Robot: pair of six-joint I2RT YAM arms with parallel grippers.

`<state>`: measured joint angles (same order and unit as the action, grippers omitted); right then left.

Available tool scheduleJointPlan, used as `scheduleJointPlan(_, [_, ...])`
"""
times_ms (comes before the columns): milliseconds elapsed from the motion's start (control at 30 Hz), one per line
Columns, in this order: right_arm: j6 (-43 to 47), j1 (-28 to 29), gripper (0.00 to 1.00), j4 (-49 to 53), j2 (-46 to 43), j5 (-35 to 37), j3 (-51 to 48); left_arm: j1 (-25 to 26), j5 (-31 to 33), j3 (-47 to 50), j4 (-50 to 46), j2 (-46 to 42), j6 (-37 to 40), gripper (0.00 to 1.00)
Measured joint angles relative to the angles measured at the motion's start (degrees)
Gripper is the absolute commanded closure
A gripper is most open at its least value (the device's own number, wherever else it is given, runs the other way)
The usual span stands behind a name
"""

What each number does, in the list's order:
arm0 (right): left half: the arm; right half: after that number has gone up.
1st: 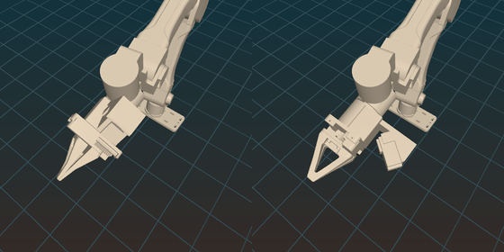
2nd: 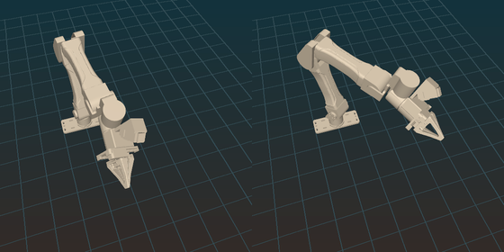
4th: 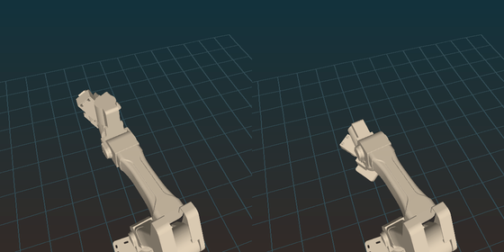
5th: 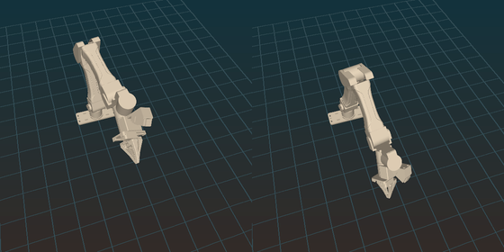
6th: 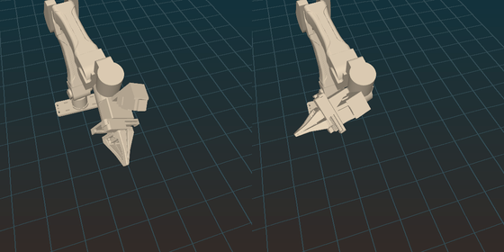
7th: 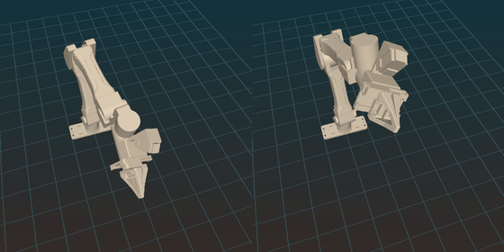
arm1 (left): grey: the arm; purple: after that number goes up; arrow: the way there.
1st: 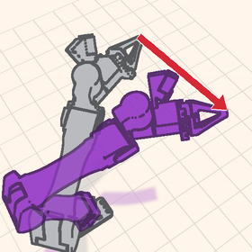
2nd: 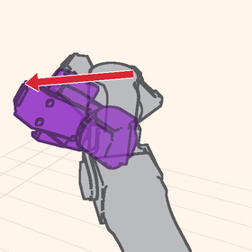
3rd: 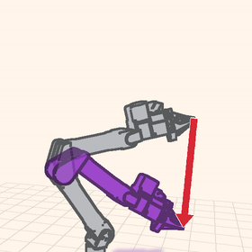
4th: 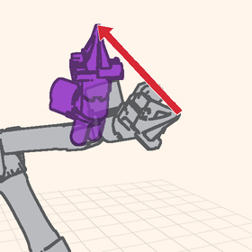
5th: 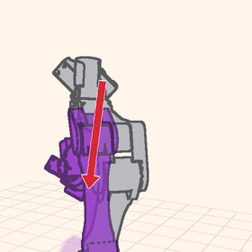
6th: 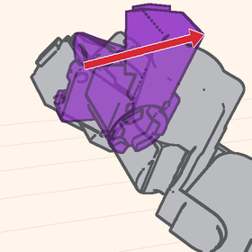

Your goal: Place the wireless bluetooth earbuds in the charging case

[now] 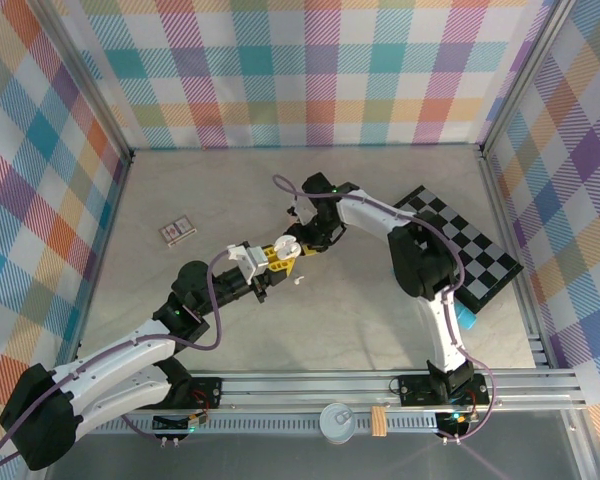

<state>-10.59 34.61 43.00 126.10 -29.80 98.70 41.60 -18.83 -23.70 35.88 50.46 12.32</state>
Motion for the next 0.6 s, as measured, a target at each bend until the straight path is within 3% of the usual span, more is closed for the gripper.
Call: scheduleJointPlan(600, [0.7, 1.4, 0.38, -1.5, -0.4, -2.9, -6.6, 0.0, -1.2, 0.0, 0.0, 2.3, 1.1, 0.94])
